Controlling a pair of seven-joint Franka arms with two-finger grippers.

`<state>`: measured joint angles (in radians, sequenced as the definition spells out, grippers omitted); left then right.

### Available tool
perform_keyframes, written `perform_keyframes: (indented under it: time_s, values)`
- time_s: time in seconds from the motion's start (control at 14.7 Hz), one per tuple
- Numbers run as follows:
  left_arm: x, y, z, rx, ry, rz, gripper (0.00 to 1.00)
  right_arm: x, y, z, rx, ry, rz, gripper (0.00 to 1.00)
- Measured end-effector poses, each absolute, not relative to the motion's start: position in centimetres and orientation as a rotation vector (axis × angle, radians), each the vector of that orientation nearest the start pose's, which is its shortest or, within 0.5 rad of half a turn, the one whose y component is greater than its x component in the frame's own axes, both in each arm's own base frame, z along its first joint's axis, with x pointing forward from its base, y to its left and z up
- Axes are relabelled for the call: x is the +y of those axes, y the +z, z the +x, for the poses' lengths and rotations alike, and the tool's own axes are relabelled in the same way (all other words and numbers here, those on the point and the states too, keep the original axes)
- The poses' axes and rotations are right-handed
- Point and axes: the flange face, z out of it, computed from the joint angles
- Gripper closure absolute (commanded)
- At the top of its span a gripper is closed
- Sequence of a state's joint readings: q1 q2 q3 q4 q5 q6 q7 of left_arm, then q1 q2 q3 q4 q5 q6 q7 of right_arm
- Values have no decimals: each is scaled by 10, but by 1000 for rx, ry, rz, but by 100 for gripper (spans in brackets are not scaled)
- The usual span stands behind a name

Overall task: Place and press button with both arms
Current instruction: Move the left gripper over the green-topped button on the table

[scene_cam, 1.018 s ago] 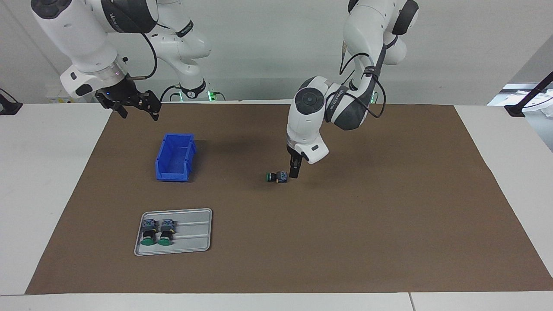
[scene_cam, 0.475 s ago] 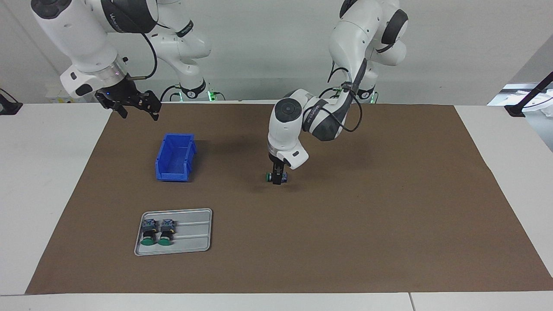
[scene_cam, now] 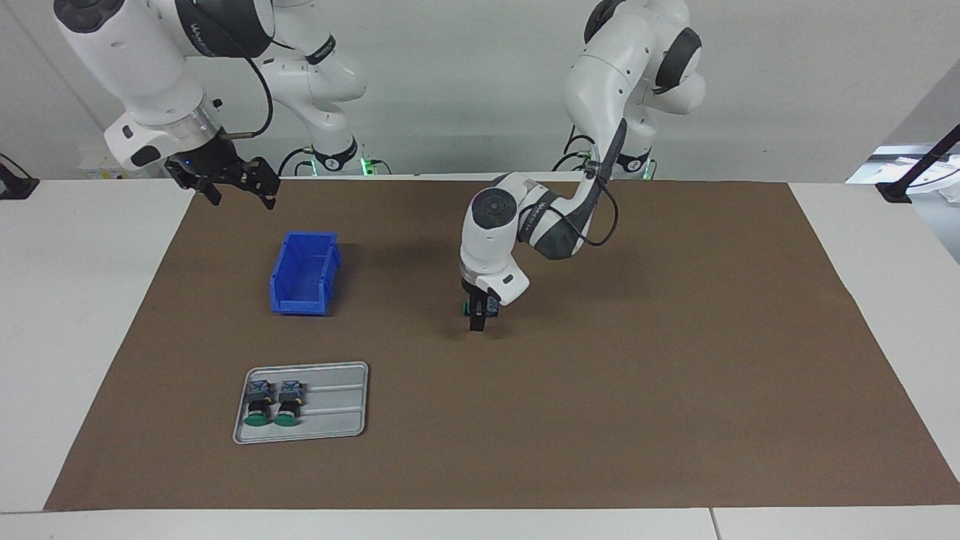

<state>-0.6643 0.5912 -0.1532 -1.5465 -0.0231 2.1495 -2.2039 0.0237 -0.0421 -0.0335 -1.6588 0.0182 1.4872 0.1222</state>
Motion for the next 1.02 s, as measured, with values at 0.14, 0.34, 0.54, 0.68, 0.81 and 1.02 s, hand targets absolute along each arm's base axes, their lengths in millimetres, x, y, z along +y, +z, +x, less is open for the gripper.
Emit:
perform_keyframes:
  time_s: [0.14, 0.34, 0.54, 0.68, 0.81, 1.02]
  values:
    - [-501, 306, 490, -2064, 163, -2384, 8, -3, 600, 530, 205, 204, -3116, 2]
    - [-500, 301, 488, -2060, 164, -2380, 19, -3, 600, 530, 205, 204, -3116, 2]
    - [-501, 301, 488, -2067, 163, -2387, 41, -3, 600, 530, 205, 204, -3116, 2]
    - [-501, 302, 488, -2072, 162, -2392, 47, -3, 600, 530, 205, 204, -3116, 2]
    - [-502, 302, 488, -2076, 162, -2396, 63, -3, 600, 530, 205, 204, -3116, 2]
    - [-503, 303, 488, -2076, 162, -2398, 76, -3, 600, 530, 205, 204, -3116, 2]
